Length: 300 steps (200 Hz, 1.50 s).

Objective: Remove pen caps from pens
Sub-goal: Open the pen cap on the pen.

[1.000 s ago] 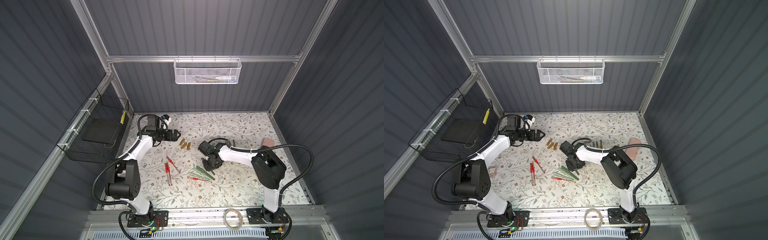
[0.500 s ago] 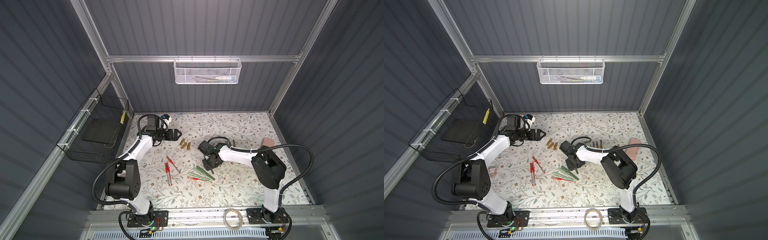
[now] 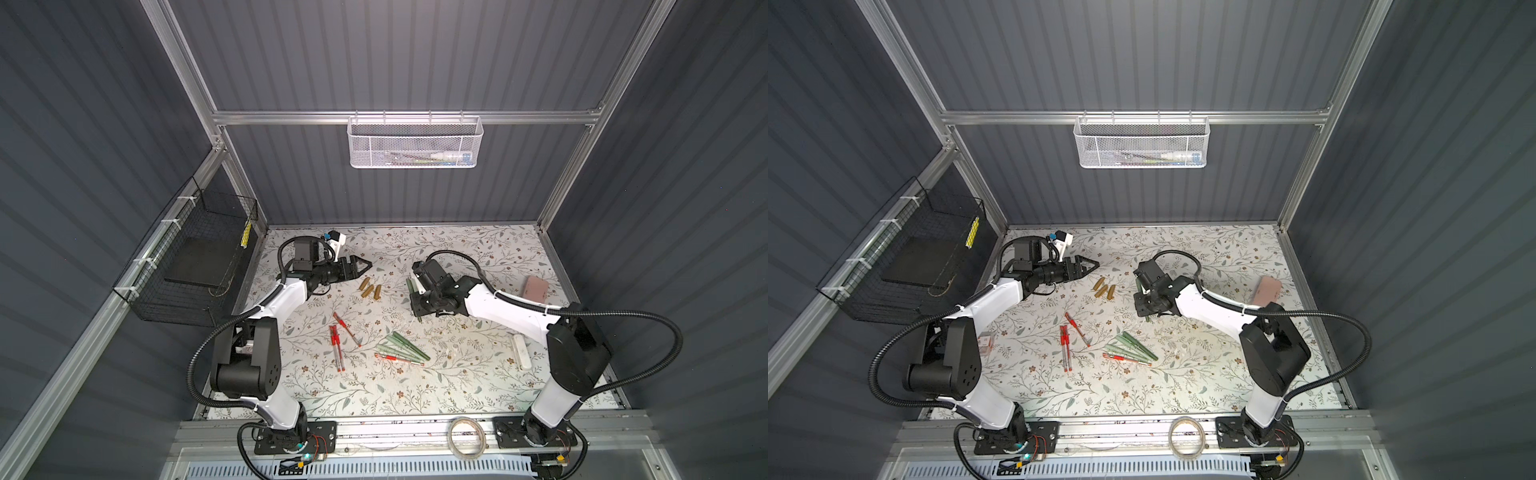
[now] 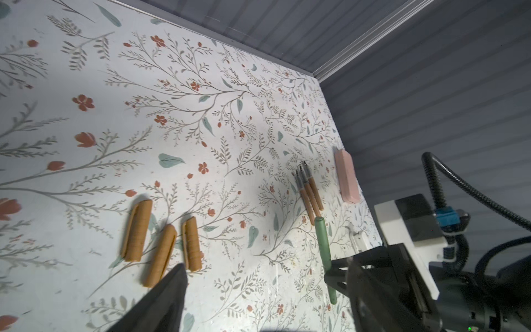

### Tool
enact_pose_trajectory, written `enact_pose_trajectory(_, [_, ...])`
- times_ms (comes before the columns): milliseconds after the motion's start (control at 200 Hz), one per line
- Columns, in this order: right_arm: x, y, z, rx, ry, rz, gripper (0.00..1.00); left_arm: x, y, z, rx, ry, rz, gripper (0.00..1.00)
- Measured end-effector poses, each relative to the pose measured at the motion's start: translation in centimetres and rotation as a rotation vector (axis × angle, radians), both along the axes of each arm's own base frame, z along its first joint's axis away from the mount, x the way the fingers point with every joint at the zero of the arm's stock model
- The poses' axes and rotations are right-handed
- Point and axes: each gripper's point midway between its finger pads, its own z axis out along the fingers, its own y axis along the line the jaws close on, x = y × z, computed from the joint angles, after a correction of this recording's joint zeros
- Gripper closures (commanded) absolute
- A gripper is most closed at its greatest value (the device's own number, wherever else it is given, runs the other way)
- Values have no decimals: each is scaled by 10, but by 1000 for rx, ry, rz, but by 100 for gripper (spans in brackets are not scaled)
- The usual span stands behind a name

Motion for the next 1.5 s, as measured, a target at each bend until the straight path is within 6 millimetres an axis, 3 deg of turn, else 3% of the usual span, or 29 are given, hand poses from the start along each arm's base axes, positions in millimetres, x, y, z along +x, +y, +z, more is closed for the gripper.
enact_pose_trajectory(155, [6, 13, 29, 166, -46, 19, 100, -4, -12, 9, -61, -6, -42, 21])
enact_pose_trajectory(420, [10, 35, 56, 350, -61, 66, 100, -26, -50, 20, -114, -20, -176, 26])
enact_pose_trajectory(570, [8, 41, 60, 393, -48, 75, 100, -35, -64, 26, -140, -28, -227, 28])
enact_pose_trajectory(906, [12, 59, 54, 362, -13, 69, 100, -34, -68, 21, -139, -13, -226, 38])
enact_pose_trajectory(1146, [10, 78, 55, 321, -6, 85, 100, -31, -69, 13, -108, 9, -201, 50])
enact_pose_trajectory(1326, [12, 89, 56, 302, -6, 96, 100, -27, -68, 9, -95, 16, -181, 68])
enact_pose_trajectory(1501, [11, 88, 49, 270, -4, 96, 100, -26, -69, 9, -95, 20, -179, 92])
